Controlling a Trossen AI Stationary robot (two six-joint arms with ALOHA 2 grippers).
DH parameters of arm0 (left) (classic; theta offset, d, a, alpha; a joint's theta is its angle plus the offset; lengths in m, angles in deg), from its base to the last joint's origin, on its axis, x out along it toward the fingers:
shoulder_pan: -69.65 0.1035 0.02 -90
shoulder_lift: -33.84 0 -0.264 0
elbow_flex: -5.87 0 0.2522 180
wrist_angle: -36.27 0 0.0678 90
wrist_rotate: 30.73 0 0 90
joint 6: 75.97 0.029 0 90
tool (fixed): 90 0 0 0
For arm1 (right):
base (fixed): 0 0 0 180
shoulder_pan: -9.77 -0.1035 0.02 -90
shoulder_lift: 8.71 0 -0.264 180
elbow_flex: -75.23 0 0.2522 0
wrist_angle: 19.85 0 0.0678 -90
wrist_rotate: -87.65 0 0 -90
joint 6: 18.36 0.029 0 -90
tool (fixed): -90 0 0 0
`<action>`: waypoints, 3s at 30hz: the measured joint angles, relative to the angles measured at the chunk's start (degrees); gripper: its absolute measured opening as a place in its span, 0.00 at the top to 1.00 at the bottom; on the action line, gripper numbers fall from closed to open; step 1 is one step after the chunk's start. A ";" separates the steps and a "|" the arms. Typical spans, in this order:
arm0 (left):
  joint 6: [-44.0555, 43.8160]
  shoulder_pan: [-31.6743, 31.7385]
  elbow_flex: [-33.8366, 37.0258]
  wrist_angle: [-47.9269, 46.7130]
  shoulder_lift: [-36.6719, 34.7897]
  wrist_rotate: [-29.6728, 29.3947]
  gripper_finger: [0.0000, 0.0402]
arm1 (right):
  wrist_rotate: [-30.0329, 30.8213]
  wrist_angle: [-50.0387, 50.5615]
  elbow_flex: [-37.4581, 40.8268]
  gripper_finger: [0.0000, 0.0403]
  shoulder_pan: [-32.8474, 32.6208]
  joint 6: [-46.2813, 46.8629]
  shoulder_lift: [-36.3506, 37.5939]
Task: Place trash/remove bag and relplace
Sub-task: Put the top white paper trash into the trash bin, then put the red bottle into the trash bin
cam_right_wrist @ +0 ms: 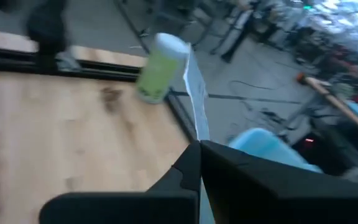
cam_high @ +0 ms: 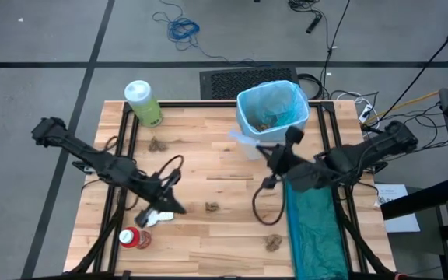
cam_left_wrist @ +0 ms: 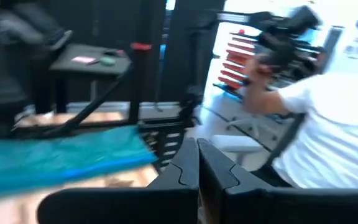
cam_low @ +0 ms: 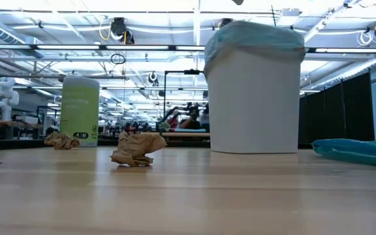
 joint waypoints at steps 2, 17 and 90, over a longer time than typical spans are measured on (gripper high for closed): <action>2.55 -2.26 -1.36 -1.22 -0.17 0.01 1.00 | 1.64 0.74 0.00 1.00 1.54 -0.13 1.03; -7.26 -14.75 -19.02 -45.64 5.16 -16.85 1.00 | -7.83 16.49 0.00 1.00 17.54 8.34 1.94; -81.41 -28.07 -46.71 -100.72 32.56 3.65 0.46 | -38.84 4.66 -0.02 0.30 10.36 4.62 1.94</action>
